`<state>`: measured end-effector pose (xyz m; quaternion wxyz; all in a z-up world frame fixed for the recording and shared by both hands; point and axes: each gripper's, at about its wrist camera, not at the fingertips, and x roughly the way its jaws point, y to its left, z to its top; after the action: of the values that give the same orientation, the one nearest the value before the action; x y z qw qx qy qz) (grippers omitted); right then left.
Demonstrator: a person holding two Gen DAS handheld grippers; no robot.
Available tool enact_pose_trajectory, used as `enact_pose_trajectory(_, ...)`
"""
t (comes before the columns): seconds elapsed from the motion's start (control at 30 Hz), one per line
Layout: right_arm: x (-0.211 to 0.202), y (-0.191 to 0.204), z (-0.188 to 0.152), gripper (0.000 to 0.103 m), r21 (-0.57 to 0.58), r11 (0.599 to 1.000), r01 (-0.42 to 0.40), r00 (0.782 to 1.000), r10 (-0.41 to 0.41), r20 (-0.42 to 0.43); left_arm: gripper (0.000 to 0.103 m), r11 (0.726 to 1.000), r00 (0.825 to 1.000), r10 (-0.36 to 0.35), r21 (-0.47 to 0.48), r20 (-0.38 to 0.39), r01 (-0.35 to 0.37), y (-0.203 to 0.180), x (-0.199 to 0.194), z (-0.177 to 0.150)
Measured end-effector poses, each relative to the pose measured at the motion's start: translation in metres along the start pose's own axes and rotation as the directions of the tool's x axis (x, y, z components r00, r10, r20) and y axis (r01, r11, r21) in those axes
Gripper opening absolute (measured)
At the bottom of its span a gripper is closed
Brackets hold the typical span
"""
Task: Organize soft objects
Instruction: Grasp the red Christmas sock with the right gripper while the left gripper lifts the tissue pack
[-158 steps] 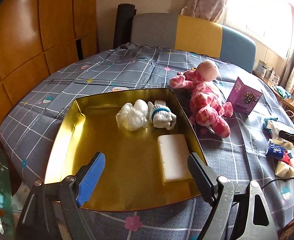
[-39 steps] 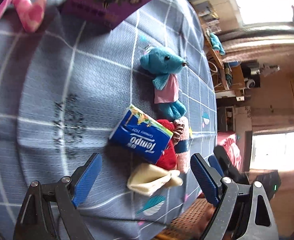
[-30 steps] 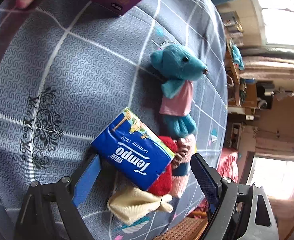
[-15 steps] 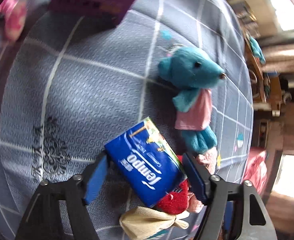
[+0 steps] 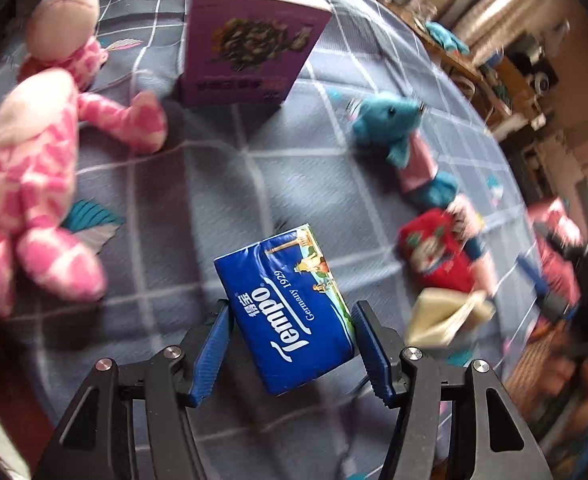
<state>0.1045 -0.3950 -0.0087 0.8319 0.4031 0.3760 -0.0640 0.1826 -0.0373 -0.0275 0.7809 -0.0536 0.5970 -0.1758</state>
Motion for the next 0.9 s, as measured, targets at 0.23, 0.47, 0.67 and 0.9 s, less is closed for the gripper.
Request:
enact_pose_trajectory(0.23, 0.01, 0.004, -0.003, 0.064, -0.04, 0.995, 0.097, 0.995, -0.098, -0.029, 0.065, 0.993, 0.995, 0.102, 0.062, 0.008, -0.103, 0.026, 0.018, -0.031)
enact_pose_trajectory(0.47, 0.022, 0.035, -0.019, 0.038, -0.248, 0.964, 0.099, 0.991, -0.119, -0.065, 0.074, 0.993, 0.989, 0.11, 0.036, 0.1, -0.114, 0.023, 0.018, -0.044)
enact_pose_trajectory(0.67, 0.042, 0.078, -0.048, 0.038, -0.467, 0.884, 0.035, 0.983, -0.115, -0.146, 0.069, 0.998, 0.99, 0.063, 0.003, 0.123, -0.064, 0.033, 0.012, -0.049)
enact_pose_trajectory(0.9, 0.076, 0.114, -0.071, 0.038, -0.667, 0.743, 0.053, 0.963, -0.215, -0.164, 0.058, 0.998, 0.985, 0.065, -0.015, 0.158, -0.063, 0.04, 0.005, -0.058)
